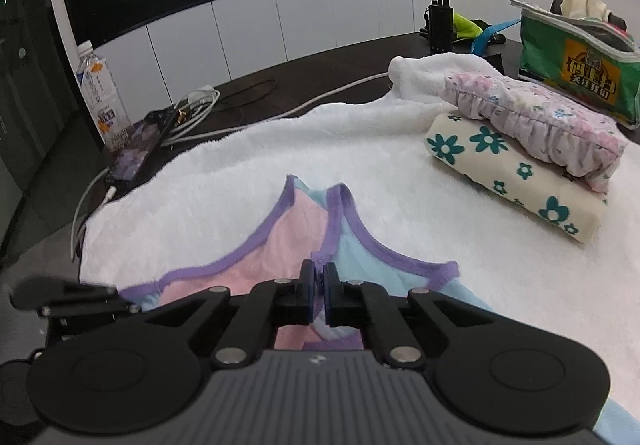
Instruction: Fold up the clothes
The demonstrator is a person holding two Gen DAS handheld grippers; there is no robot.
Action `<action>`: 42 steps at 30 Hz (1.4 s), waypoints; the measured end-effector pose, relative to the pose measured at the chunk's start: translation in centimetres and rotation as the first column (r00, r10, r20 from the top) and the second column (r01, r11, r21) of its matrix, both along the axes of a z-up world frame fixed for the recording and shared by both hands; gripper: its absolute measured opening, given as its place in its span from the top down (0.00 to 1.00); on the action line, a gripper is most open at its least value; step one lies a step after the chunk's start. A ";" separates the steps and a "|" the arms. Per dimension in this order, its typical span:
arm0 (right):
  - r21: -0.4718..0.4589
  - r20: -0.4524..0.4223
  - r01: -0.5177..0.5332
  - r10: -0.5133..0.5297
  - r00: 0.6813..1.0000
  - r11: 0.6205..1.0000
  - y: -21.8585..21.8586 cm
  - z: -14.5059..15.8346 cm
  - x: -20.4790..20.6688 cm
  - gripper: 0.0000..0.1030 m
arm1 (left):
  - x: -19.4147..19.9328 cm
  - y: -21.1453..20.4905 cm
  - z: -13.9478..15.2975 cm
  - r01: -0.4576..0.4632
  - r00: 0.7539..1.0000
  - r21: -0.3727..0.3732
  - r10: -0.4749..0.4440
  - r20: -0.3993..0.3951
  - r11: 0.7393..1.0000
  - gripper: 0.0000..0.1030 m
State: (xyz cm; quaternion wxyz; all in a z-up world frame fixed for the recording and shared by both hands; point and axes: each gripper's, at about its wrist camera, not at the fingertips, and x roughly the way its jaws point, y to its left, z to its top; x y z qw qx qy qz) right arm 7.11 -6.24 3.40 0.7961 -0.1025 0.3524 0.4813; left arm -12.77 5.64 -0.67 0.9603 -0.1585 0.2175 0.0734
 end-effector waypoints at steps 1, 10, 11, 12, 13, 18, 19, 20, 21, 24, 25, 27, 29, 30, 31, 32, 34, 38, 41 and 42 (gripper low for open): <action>0.015 -0.008 0.003 -0.003 1.000 1.000 0.0 0.0 0.1 0.94 | -0.2 0.2 -0.1 -0.012 1.000 -0.021 0.012 0.004 1.000 0.99; 0.084 -0.045 0.046 -0.042 0.998 0.995 -2.2 0.5 1.1 0.88 | -1.0 2.3 -1.4 -0.074 0.996 -0.201 0.084 0.039 0.977 0.99; 0.094 -0.063 0.040 -0.034 0.997 0.995 -2.3 0.4 1.2 0.88 | -1.1 2.5 -1.6 -0.077 0.996 -0.221 0.087 0.036 0.972 0.99; 0.105 -0.080 0.034 -0.026 0.996 0.994 -2.4 0.2 1.2 0.88 | -1.2 2.6 -1.8 -0.083 0.995 -0.236 0.094 0.033 0.968 0.99; 0.116 -0.097 0.029 -0.017 0.995 0.993 -2.5 0.1 1.2 0.88 | -1.2 2.7 -1.9 -0.086 0.995 -0.242 0.096 0.031 0.966 0.99; 0.172 -0.181 0.004 0.028 0.983 0.985 -3.0 -0.5 1.4 0.79 | -1.6 2.9 -2.1 -0.089 0.994 -0.254 0.101 0.033 0.963 0.99; 0.183 -0.198 0.000 0.037 0.980 0.983 -3.1 -0.6 1.4 0.79 | -1.7 2.9 -2.1 -0.091 0.994 -0.258 0.104 0.034 0.962 0.99; 0.195 -0.214 -0.004 0.047 0.976 0.981 -3.2 -0.7 1.4 0.79 | -1.7 2.9 -2.1 -0.091 0.994 -0.259 0.103 0.034 0.961 0.99; 0.206 -0.230 -0.008 0.056 0.972 0.978 -3.2 -0.8 1.5 0.78 | -1.8 2.9 -2.1 -0.091 0.994 -0.261 0.104 0.035 0.961 0.99; 0.215 -0.266 -0.019 0.077 0.961 0.976 -3.2 -1.3 1.5 0.75 | -1.9 2.9 -2.2 -0.094 0.993 -0.274 0.111 0.046 0.957 0.99; 0.209 -0.275 -0.022 0.080 0.958 0.978 -3.1 -1.5 1.5 0.76 | -1.9 2.9 -2.2 -0.095 0.992 -0.276 0.113 0.048 0.956 0.99; 0.205 -0.295 -0.036 0.096 0.951 0.978 -2.7 -2.0 1.4 0.80 | -2.0 2.9 -2.3 -0.095 0.992 -0.279 0.114 0.052 0.956 0.99; 0.222 -0.313 -0.061 0.130 0.941 0.973 -2.1 -2.4 1.2 0.99 | -2.1 2.9 -2.3 -0.096 0.992 -0.284 0.117 0.056 0.954 0.99; 0.223 -0.299 -0.058 0.125 0.946 0.973 -1.9 -2.1 1.1 0.99 | -2.2 2.9 -2.2 -0.097 0.991 -0.284 0.119 0.059 0.954 0.99; 0.224 -0.277 -0.053 0.116 0.954 0.973 -1.7 -1.7 1.0 0.99 | -2.2 2.9 -2.2 -0.098 0.991 -0.283 0.121 0.062 0.954 0.99; 0.228 -0.263 -0.048 0.109 0.959 0.972 -1.5 -1.2 1.1 0.99 | -2.3 3.0 -2.2 -0.098 0.990 -0.288 0.122 0.067 0.953 0.99; 0.232 -0.245 -0.040 0.098 0.964 0.972 -1.2 -0.1 1.4 0.99 | -2.6 3.1 -2.2 -0.098 0.989 -0.300 0.127 0.076 0.949 0.99; 0.161 -0.155 -0.067 0.092 0.984 0.985 0.4 1.8 1.0 0.99 | -2.9 3.3 -2.0 -0.100 0.986 -0.311 0.137 0.097 0.945 0.99; 0.110 -0.098 -0.071 0.082 0.992 0.991 1.4 2.2 0.6 0.99 | -3.0 3.2 -2.1 -0.093 0.988 -0.305 0.126 0.092 0.948 0.99; 0.080 -0.078 -0.076 0.082 0.994 0.994 1.8 2.0 0.5 0.99 | -3.0 3.2 -2.2 -0.091 0.989 -0.311 0.123 0.084 0.946 0.99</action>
